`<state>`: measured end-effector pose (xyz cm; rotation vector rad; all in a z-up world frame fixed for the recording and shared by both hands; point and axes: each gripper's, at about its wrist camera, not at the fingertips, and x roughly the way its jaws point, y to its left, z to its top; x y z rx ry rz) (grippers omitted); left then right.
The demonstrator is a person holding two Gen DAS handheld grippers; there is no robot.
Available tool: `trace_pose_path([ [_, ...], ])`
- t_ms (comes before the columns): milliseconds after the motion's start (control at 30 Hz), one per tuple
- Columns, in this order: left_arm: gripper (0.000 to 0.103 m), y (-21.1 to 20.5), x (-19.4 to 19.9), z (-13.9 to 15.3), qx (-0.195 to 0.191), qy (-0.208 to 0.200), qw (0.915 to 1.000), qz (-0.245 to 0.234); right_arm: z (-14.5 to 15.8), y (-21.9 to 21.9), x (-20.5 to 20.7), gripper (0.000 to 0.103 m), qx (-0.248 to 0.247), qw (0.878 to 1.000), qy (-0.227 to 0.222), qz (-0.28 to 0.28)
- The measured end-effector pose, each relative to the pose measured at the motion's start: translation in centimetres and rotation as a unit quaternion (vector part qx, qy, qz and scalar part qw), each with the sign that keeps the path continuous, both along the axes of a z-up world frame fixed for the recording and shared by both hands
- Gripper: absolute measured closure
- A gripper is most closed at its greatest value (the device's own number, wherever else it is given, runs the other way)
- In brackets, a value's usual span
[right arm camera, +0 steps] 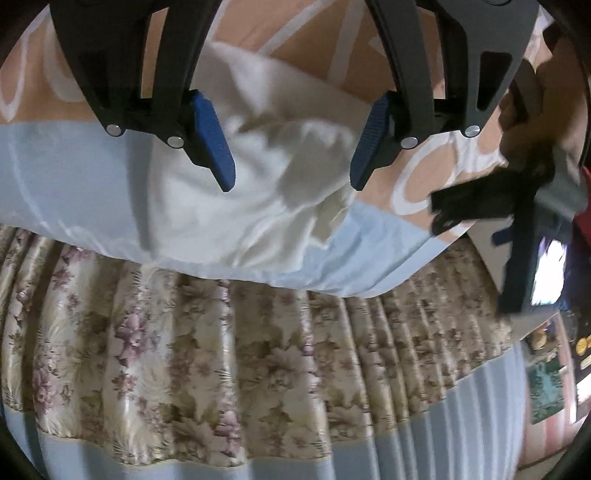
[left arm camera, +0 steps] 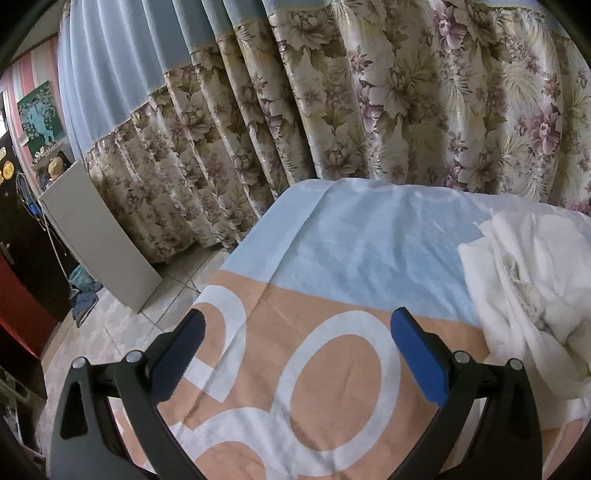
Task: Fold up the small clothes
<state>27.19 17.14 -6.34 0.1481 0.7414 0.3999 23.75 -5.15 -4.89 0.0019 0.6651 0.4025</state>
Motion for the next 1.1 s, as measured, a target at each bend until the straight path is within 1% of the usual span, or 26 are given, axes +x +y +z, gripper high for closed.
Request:
trace_pose_path([
  [33,0.002,0.2,0.0,-0.1,0.0,0.001,1.0,0.002,-0.3,0.3,-0.1,0.037,0.002,1.0,0.001,-0.003],
  [100,0.002,1.0,0.2,-0.3,-0.013,0.006,0.9999,0.008,-0.5,1.1,-0.2,0.037,0.007,1.0,0.002,-0.01],
  [133,0.002,1.6,0.3,-0.5,-0.03,0.009,0.9995,0.007,-0.7,1.5,-0.1,0.037,0.005,1.0,0.0,-0.017],
  [200,0.002,2.4,0.4,-0.7,-0.047,0.012,0.9988,0.006,-1.2,2.4,0.3,0.037,-0.009,0.999,0.002,-0.033],
  [233,0.002,2.8,0.5,-0.8,-0.062,0.011,0.998,-0.003,-1.6,2.5,0.3,0.038,-0.003,0.999,0.007,-0.035],
  [267,0.002,3.0,0.7,-1.0,-0.069,0.014,0.9975,-0.008,-1.9,2.8,0.4,0.045,0.004,0.999,0.014,-0.035],
  [300,0.002,3.2,1.0,-1.2,-0.073,0.021,0.997,-0.012,-2.3,3.2,0.5,0.052,-0.004,0.999,0.015,-0.037],
  [333,0.002,3.4,1.3,-1.3,-0.078,0.027,0.9964,-0.018,-2.9,3.8,0.7,0.073,-0.024,0.999,0.017,-0.041],
  [367,0.002,3.6,1.5,-1.5,-0.083,0.03,0.9959,-0.022,-3.5,4.2,1.0,0.092,-0.031,0.998,0.027,-0.04],
  [400,0.002,3.8,1.7,-1.6,-0.083,0.032,0.9958,-0.023,-4.2,4.3,1.2,0.091,-0.035,0.998,0.04,-0.043],
  [500,0.002,4.4,1.7,-1.8,-0.076,0.031,0.9964,-0.022,-5.5,4.4,1.5,0.093,-0.036,0.996,0.053,-0.058],
  [600,0.002,5.4,2.0,-2.0,-0.078,0.029,0.9964,-0.015,-5.4,4.9,1.0,0.094,-0.018,0.997,0.047,-0.06],
  [700,0.002,6.6,2.3,-2.0,-0.081,0.027,0.9963,-0.006,-5.0,7.2,0.5,0.094,-0.018,0.998,0.036,-0.041],
  [833,0.002,7.8,2.4,-1.7,-0.095,0.022,0.9953,-0.002,-5.5,9.2,1.1,0.094,-0.011,0.998,0.049,-0.034],
  [900,0.002,7.6,2.5,-1.5,-0.095,0.02,0.9952,-0.008,-6.0,9.7,1.4,0.094,-0.021,0.998,0.053,-0.036],
  [1000,0.002,6.8,2.6,-1.2,-0.096,0.019,0.995,-0.017,-6.0,10.0,1.6,0.093,-0.04,0.997,0.048,-0.034],
  [1100,0.002,5.5,3.1,-0.9,-0.097,0.018,0.9947,-0.029,-5.5,9.4,1.4,0.088,-0.041,0.997,0.049,-0.034],
])
